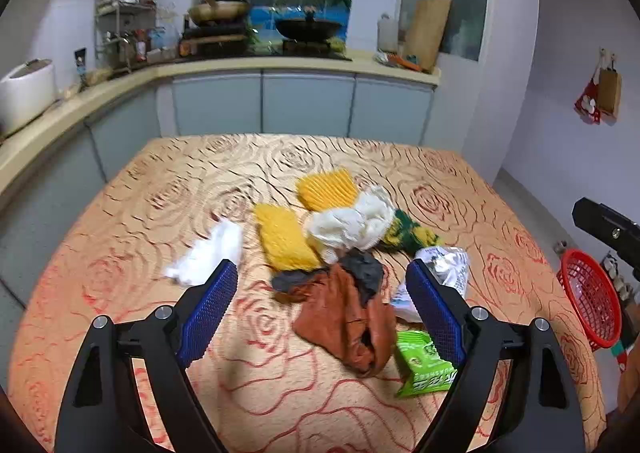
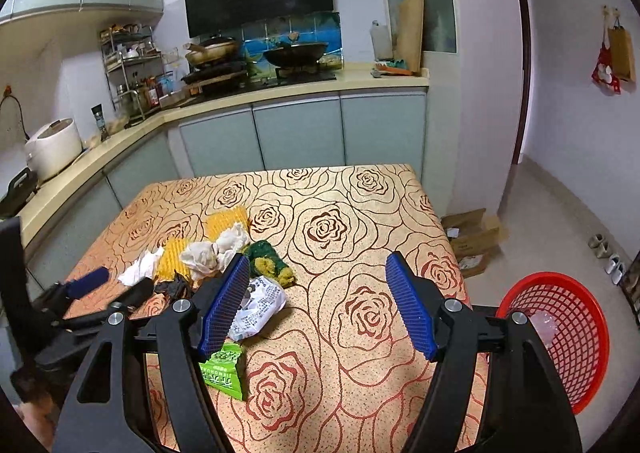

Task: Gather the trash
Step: 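Move both open tools back over the remaining trash on the table, then grasp the black-and-orange cloth bag with the left tool while the right tool grasps the cat-print bag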

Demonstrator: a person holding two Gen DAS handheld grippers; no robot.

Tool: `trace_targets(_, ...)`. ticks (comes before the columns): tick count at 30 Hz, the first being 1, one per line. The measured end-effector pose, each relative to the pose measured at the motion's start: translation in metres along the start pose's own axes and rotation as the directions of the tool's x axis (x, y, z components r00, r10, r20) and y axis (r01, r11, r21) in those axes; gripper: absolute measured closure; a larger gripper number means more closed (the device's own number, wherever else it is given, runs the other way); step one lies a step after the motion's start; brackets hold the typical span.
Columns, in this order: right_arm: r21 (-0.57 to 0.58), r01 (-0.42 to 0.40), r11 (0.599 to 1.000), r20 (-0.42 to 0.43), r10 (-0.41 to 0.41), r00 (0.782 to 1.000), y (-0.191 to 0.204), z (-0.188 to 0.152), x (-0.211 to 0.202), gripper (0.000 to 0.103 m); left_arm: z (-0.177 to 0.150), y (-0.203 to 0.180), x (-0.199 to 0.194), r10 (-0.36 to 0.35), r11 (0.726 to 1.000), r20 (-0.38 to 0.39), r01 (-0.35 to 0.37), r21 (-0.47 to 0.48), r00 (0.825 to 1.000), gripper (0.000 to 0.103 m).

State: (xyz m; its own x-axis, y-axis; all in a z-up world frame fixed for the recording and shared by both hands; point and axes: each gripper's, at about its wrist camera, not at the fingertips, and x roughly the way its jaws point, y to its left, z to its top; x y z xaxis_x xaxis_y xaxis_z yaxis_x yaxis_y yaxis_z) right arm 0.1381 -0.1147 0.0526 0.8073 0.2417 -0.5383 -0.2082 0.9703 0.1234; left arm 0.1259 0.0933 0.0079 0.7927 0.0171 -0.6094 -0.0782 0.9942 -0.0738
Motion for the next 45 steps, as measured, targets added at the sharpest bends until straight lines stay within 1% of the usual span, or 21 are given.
trace_targets(5,0.017,0.000,1.000,-0.019,0.000,1.000,-0.005,-0.001,0.009,0.035,-0.001,-0.011,0.020,0.009,1.000,-0.042,-0.008,0.028,0.999,0.020)
trace_targets(6,0.017,-0.001,1.000,-0.022,0.001,1.000,-0.004,-0.001,0.011,0.035,-0.002,-0.013,0.024,0.015,0.999,-0.053,-0.013,0.034,0.998,0.023)
trace_targets(7,0.016,-0.002,1.000,-0.027,0.002,1.000,-0.004,-0.002,0.014,0.035,-0.002,-0.014,0.028,0.018,0.999,-0.064,-0.015,0.039,0.998,0.030)
trace_targets(8,0.015,-0.002,1.000,-0.029,0.003,1.000,-0.003,-0.002,0.015,0.035,-0.002,-0.014,0.031,0.016,0.999,-0.075,-0.013,0.040,0.997,0.034)
trace_targets(10,0.013,-0.007,1.000,-0.039,0.007,0.999,-0.002,-0.003,0.019,0.035,-0.004,-0.015,0.036,0.016,0.999,-0.097,-0.013,0.038,0.995,0.048)
trace_targets(13,0.014,-0.015,1.000,-0.054,0.016,0.998,-0.001,-0.004,0.025,0.035,-0.006,-0.013,0.042,0.011,0.999,-0.123,-0.007,0.034,0.992,0.060)
trace_targets(14,0.016,-0.019,1.000,-0.060,0.020,0.998,-0.001,-0.004,0.027,0.035,-0.007,-0.013,0.044,0.007,0.999,-0.130,-0.003,0.033,0.991,0.066)
trace_targets(16,0.029,-0.039,0.999,-0.085,0.041,0.996,0.000,-0.006,0.034,0.035,-0.008,-0.012,0.043,0.007,0.999,-0.128,-0.003,0.034,0.992,0.070)
trace_targets(21,0.075,-0.080,0.994,-0.150,0.091,0.985,0.001,-0.012,0.054,0.035,-0.008,-0.009,0.038,0.030,0.999,-0.108,-0.026,0.046,0.994,0.075)
trace_targets(27,0.143,-0.114,0.983,-0.222,0.144,0.964,0.009,-0.019,0.082,0.035,-0.003,0.005,0.023,0.057,0.998,-0.055,-0.056,0.029,0.997,0.076)
trace_targets(32,0.138,-0.124,0.983,-0.254,0.156,0.954,0.022,-0.023,0.099,0.035,0.002,0.014,0.011,0.081,0.996,-0.016,-0.080,0.030,0.997,0.076)
trace_targets(39,0.163,-0.157,0.974,-0.313,0.202,0.928,0.033,-0.031,0.120,0.035,0.005,0.027,0.006,0.099,0.995,0.002,-0.099,0.016,0.995,0.076)
trace_targets(41,0.161,-0.169,0.972,-0.328,0.214,0.920,0.035,-0.033,0.123,0.041,0.005,0.030,0.005,0.102,0.995,0.005,-0.102,0.012,0.995,0.076)
trace_targets(42,0.158,-0.180,0.971,-0.336,0.224,0.915,0.037,-0.034,0.125,0.050,0.005,0.030,0.004,0.104,0.995,0.007,-0.104,0.011,0.995,0.076)
trace_targets(43,0.155,-0.189,0.970,-0.339,0.232,0.912,0.038,-0.034,0.125,0.056,0.006,0.031,0.003,0.107,0.994,0.010,-0.107,0.011,0.994,0.076)
trace_targets(45,0.135,-0.192,0.972,-0.333,0.227,0.915,0.042,-0.034,0.123,0.062,0.005,0.033,0.002,0.111,0.994,0.014,-0.112,0.011,0.994,0.076)
